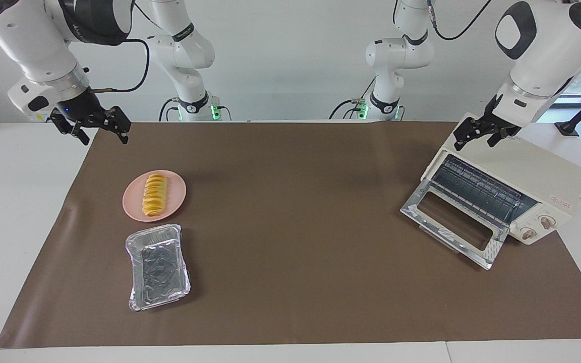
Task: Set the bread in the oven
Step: 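Reach the right gripper down to the yellow bread roll on the plate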
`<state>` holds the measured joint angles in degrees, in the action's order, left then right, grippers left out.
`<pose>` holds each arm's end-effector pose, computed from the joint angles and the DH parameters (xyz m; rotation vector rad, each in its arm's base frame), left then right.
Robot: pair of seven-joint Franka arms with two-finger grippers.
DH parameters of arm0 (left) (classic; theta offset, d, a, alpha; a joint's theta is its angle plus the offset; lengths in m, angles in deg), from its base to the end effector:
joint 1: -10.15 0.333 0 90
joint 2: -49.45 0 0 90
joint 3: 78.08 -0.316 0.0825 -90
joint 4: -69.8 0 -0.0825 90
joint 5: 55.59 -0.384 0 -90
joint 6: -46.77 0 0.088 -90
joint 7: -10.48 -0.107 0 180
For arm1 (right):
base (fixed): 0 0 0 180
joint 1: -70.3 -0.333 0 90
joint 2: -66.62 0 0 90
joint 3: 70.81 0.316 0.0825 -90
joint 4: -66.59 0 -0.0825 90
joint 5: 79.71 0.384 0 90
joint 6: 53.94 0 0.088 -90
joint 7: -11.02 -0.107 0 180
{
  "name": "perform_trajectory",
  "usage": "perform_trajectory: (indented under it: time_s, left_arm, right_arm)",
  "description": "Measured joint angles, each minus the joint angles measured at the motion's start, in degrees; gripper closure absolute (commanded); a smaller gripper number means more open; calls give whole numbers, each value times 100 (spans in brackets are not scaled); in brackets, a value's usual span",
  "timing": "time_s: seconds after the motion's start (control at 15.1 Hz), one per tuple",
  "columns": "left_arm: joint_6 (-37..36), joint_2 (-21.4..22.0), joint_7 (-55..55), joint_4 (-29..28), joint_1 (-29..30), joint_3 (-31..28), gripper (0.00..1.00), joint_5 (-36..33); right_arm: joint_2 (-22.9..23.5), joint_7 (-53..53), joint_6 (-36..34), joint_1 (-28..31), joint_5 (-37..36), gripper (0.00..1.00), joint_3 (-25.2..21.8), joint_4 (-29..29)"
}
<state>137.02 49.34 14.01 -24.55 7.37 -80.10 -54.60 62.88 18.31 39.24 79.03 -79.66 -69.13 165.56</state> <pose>0.5522 -0.0092 0.5881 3.1241 0.0766 -0.1158 0.5318 -0.0652 0.5908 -3.1377 -0.0063 0.0559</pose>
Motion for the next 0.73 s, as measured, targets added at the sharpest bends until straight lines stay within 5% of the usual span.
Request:
perform_trajectory:
  time_s: [0.73]
  left_arm:
    - [0,0,0,0,0,0,0,0]
  right_arm:
    - [49,0,1639,-110,0,0,85,1426]
